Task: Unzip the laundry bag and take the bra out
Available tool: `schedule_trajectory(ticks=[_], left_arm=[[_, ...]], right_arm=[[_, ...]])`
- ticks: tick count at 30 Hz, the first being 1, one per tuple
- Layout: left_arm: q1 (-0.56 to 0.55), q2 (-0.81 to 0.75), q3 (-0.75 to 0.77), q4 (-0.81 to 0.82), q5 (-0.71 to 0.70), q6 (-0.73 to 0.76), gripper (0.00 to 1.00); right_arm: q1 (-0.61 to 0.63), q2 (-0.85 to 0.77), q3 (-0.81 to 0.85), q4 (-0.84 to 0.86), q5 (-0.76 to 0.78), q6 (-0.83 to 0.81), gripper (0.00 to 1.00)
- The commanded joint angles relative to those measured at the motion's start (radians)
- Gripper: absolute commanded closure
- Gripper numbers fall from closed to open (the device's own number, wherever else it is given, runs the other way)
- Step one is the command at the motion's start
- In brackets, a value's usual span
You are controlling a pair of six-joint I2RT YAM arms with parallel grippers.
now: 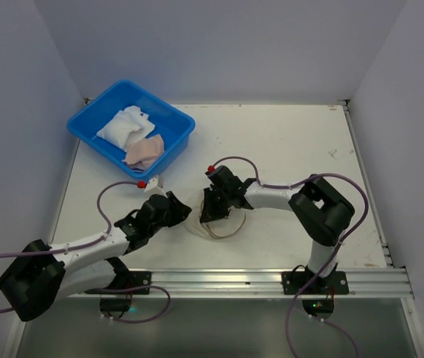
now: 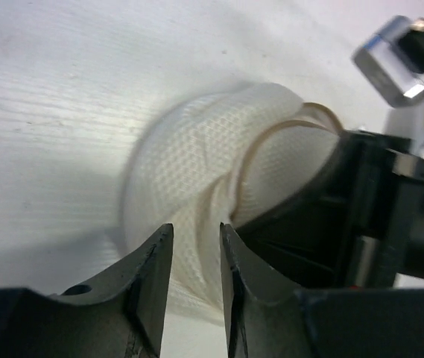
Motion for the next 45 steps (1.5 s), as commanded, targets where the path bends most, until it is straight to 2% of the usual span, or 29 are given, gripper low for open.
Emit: schedule_trajectory(ticks=[1, 7, 15, 21, 25, 30, 36, 40, 45], left_arm=[[0.058, 0.075, 0.009, 0.054, 0.025, 0.064, 0.66], [0.076, 0.247, 0.077, 0.109, 0.048, 0.107, 0.77], [0.064, 0.393, 0.019, 0.285, 0.118, 0.037, 0.87], [0.027, 0.406, 0.022, 0.299, 0.127, 0.015, 0.89], [0.027, 0.370, 0.013, 0.276, 0.108, 0.012, 0.89], [0.027, 0.352, 0.011, 0.253, 0.098, 0.018, 0.89], [0.027, 0.350, 0.022, 0.241, 0.095, 0.024, 0.89], [0.027, 0.338, 0.031, 0.224, 0.088, 0.028, 0.89], [0.027, 0.321, 0.042, 0.206, 0.083, 0.031, 0.89]], right_arm=[[-0.002, -0.061, -0.018, 0.013, -0.008, -0.004, 0.93], [-0.002, -0.100, -0.025, 0.011, -0.014, -0.018, 0.94], [0.000, -0.146, -0.055, 0.112, -0.071, 0.017, 0.97], [-0.003, -0.108, -0.081, 0.181, -0.083, 0.034, 0.97], [-0.034, -0.026, -0.124, 0.242, -0.092, 0.069, 0.94], [-0.105, 0.003, -0.208, 0.342, -0.177, 0.103, 0.83], [-0.108, -0.144, -0.151, 0.110, -0.043, -0.019, 0.72], [-0.103, -0.233, -0.089, -0.050, 0.068, -0.091, 0.58], [-0.092, -0.310, -0.018, -0.216, 0.141, -0.121, 0.56]])
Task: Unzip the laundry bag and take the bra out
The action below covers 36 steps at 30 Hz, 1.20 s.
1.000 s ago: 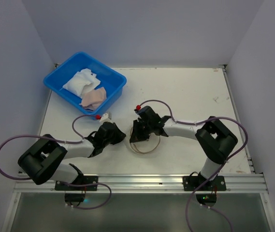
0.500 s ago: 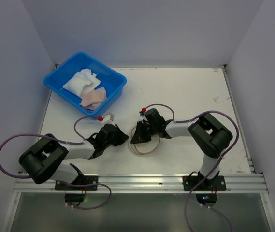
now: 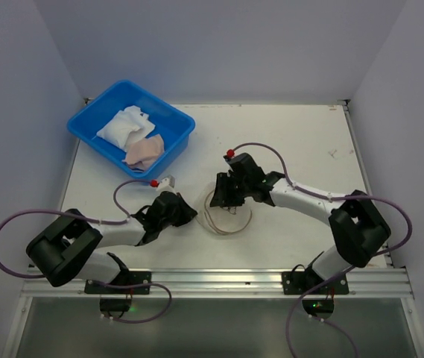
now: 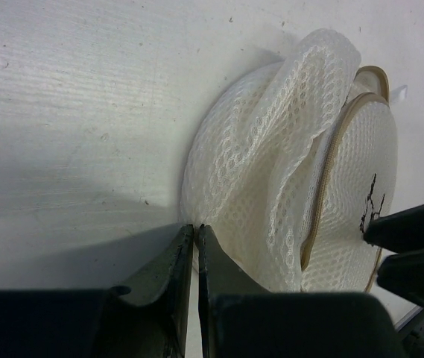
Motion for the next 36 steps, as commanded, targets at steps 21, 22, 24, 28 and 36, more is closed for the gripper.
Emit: schedule_trajectory(ticks=[21, 22, 24, 28, 36], left_arm=[[0.052, -0.331, 0.528, -0.773, -0.250, 0.308, 0.00], [0.053, -0.340, 0.577, -0.799, -0.253, 0.324, 0.00], [0.064, -0.366, 0.625, -0.888, -0.270, 0.356, 0.00], [0.067, -0.447, 0.724, -1.037, -0.337, 0.388, 0.00], [0.067, -0.749, 0.770, -1.253, -0.443, 0.446, 0.00]], right_arm=[[-0.286, -0.664, 0.071, -0.448, 0.527, -0.240, 0.01], [-0.291, -0.690, 0.079, -0.462, 0.556, -0.251, 0.01], [-0.296, -0.742, 0.094, -0.500, 0.651, -0.260, 0.01], [-0.294, -0.896, 0.126, -0.569, 0.760, -0.283, 0.01], [-0.294, -1.161, 0.174, -0.657, 0.780, -0.312, 0.01]])
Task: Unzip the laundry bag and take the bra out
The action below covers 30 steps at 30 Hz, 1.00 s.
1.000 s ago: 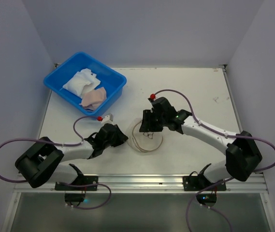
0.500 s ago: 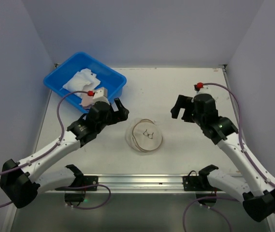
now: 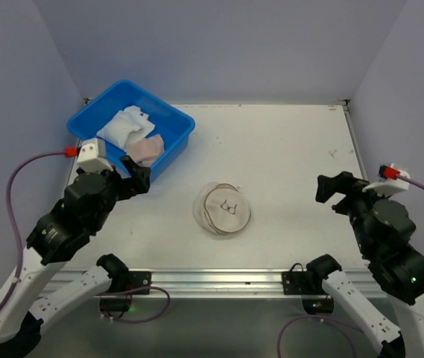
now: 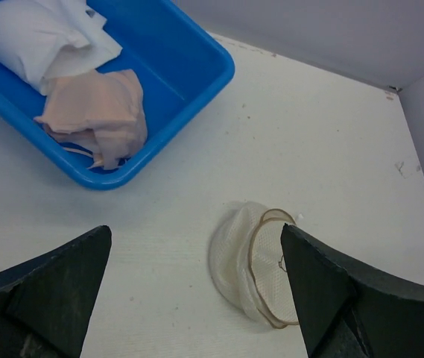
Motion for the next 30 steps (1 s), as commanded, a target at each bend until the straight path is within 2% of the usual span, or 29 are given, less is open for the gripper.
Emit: schedule_trajectory(ticks=[1, 8, 17, 22, 30], left_arm=[[0.005, -0.109, 0.047, -0.149, -0.074, 0.068, 0.00], [0.005, -0.296, 0.045, -0.261, -0.128, 0.048, 0.00], [0.004, -0.406, -0.018, -0.355, -0.195, -0.038, 0.00], [0.004, -0.455, -0.016, -0.355, -0.212, -0.049, 0.00], [0.004, -0.440, -0.015, -0.358, -0.209, -0.050, 0.00]], right_arm=[[-0.002, -0.090, 0.036, -0.049, 0.056, -0.052, 0.01], [-0.002, -0.268, -0.004, -0.032, 0.058, -0.144, 0.01], [-0.002, -0.434, -0.129, 0.014, 0.007, -0.178, 0.01], [-0.002, -0.449, -0.136, 0.020, -0.003, -0.184, 0.01], [-0.004, -0.431, -0.137, 0.019, -0.013, -0.184, 0.01]])
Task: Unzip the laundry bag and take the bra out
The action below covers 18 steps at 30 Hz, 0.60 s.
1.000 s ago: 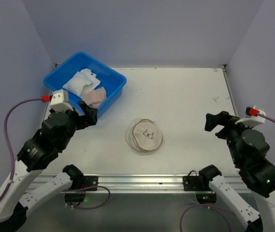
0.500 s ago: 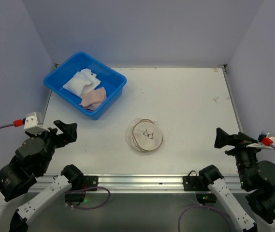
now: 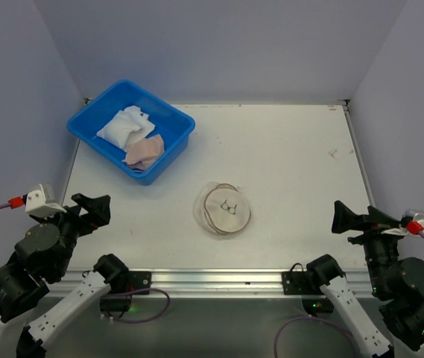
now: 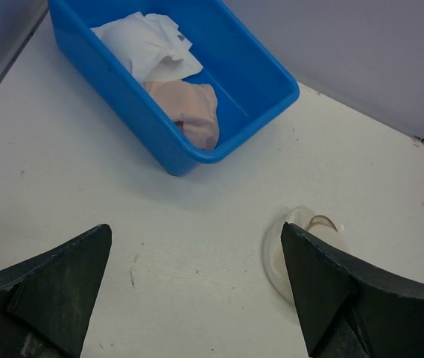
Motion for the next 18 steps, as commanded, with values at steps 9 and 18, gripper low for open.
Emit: schedule_trajectory(ticks=[9, 18], left_arm=[[0.002, 0.040, 0.004, -0.011, -0.027, -0.017, 0.00], [0.004, 0.041, 0.004, -0.011, -0.027, -0.017, 0.00]], right_arm=[[-0.002, 0.008, -0.003, 0.033, -0.017, -0.020, 0.01], [-0.002, 0.012, 0.000, 0.033, -0.015, -0.023, 0.01]])
